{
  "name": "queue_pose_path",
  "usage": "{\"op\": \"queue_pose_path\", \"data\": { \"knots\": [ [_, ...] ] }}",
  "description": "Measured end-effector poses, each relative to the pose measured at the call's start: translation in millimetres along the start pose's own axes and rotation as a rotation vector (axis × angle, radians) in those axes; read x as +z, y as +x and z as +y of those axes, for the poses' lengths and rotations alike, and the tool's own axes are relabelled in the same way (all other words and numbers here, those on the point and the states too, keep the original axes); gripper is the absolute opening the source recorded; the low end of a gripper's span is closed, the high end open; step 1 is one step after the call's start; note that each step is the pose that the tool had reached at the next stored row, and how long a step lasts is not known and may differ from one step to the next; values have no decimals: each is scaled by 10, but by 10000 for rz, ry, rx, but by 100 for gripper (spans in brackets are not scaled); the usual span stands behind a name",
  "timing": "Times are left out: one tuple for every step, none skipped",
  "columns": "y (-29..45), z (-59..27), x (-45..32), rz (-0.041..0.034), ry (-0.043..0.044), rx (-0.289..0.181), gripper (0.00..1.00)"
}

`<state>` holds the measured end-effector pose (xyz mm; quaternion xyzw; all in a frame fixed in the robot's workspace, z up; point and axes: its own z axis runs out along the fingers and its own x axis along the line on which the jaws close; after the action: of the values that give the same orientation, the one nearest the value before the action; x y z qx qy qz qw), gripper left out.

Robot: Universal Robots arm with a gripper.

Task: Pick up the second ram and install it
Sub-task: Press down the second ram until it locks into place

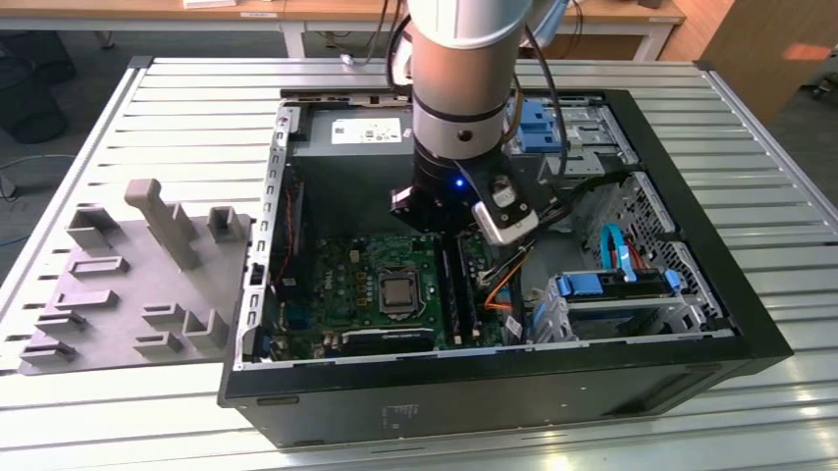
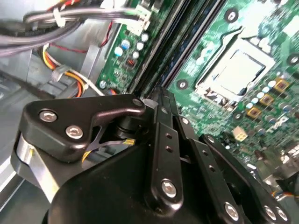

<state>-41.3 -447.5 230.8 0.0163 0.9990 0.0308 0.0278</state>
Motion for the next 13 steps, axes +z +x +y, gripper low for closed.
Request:
{"op": "queue_pose_path", "data": {
  "knots": [
    [-1, -31, -2, 0, 0, 0, 11],
    [-2, -63, -4, 0, -1, -1, 11],
    [-3, -98, -5, 0, -1, -1, 11],
    [-5, -135, -8, 0, -1, -1, 11],
    [-6, -170, -10, 0, 1, 0, 11],
    [-7, -202, -12, 0, 0, -1, 11],
    [-8, -231, -13, 0, -1, 0, 11],
    [-9, -258, -15, 0, -1, -1, 11],
    [-10, -283, -17, 0, 1, 0, 11],
    [-11, -309, -19, -1, 0, 0, 11],
    [-11, -331, -19, 0, -1, 0, 11],
    [-12, -353, -21, -1, 0, 0, 11],
    [-13, -373, -22, 0, 0, 0, 11]
  ]
}}
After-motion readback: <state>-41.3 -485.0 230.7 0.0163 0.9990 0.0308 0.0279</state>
